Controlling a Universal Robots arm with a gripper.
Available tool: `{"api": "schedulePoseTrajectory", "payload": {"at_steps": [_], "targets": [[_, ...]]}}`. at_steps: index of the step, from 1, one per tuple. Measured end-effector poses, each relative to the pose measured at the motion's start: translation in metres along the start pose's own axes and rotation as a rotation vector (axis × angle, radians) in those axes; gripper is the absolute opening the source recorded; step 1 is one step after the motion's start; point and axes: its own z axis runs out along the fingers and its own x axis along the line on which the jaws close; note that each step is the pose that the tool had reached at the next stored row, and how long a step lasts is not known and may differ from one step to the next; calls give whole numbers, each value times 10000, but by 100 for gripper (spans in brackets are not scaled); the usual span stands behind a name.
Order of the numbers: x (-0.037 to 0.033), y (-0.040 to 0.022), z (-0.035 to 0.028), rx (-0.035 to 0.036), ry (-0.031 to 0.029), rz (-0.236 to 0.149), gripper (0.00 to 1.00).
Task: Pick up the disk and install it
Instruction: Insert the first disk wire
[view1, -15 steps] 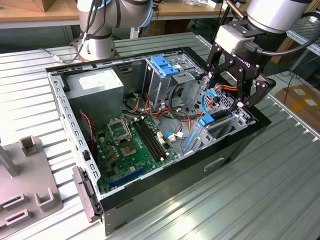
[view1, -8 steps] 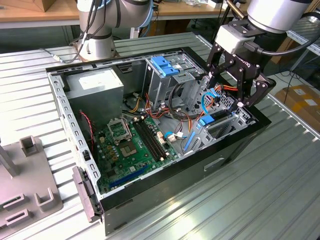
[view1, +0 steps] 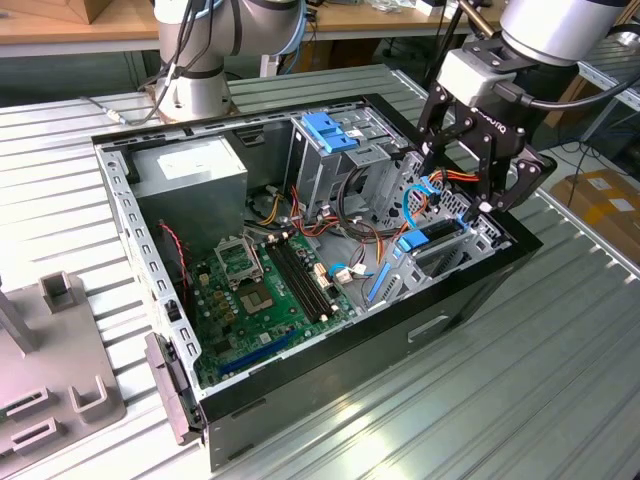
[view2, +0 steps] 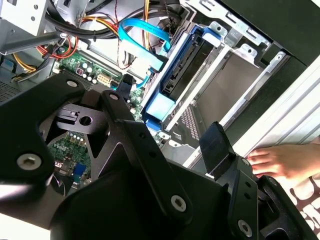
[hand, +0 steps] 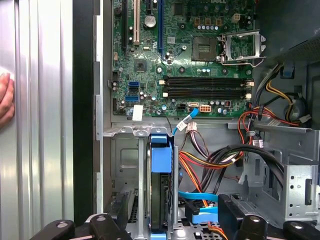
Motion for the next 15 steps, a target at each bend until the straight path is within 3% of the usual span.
{"api": "schedulePoseTrajectory", "payload": {"at_steps": [15], "targets": [[-44, -1, 0, 0, 0, -1, 80]]}}
